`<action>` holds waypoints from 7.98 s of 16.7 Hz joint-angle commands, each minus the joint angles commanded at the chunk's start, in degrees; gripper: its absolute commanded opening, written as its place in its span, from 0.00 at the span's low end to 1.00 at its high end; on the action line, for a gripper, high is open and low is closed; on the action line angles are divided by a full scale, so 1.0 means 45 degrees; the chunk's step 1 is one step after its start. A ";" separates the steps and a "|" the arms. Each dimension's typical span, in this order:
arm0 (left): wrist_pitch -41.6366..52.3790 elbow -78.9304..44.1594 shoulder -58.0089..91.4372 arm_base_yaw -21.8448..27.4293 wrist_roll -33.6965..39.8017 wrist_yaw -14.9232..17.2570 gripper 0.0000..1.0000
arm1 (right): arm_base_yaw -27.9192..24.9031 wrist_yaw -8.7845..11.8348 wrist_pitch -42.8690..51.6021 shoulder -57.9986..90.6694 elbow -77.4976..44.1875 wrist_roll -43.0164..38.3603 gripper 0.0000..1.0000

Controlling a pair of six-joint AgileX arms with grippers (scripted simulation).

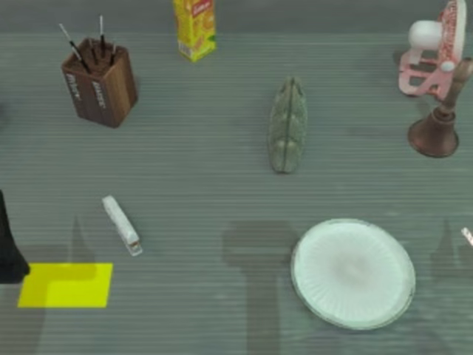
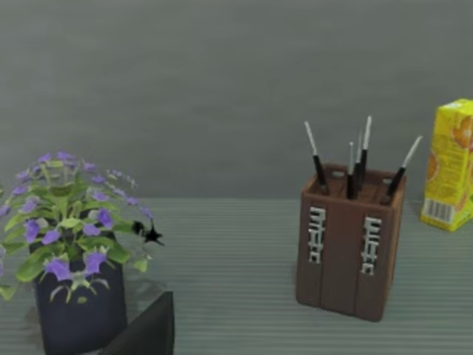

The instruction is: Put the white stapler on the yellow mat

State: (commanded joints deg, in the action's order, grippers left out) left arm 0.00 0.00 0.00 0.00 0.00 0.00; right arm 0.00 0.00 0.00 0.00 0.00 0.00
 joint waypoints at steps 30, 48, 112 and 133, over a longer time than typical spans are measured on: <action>1.4755 -1.9228 2.4491 0.4046 1.1178 -0.0042 1.00 | 0.0000 0.0000 0.0000 0.0000 0.0000 0.0000 1.00; 1.0158 -1.6315 2.6222 0.4011 1.1138 -0.0030 1.00 | 0.0000 0.0000 0.0000 0.0000 0.0000 0.0000 1.00; 1.4720 -1.4607 2.0097 0.1978 2.1814 -0.0035 0.00 | 0.0000 0.0000 0.0000 0.0000 0.0000 0.0000 1.00; 0.9427 -1.1188 2.1943 0.2042 2.1950 -0.0030 0.38 | 0.0000 0.0000 0.0000 0.0000 0.0000 0.0000 1.00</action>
State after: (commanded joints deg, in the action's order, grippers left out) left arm 42.42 -50.34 98.74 9.19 98.77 -0.13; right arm 0.00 0.00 0.00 0.00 0.00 0.00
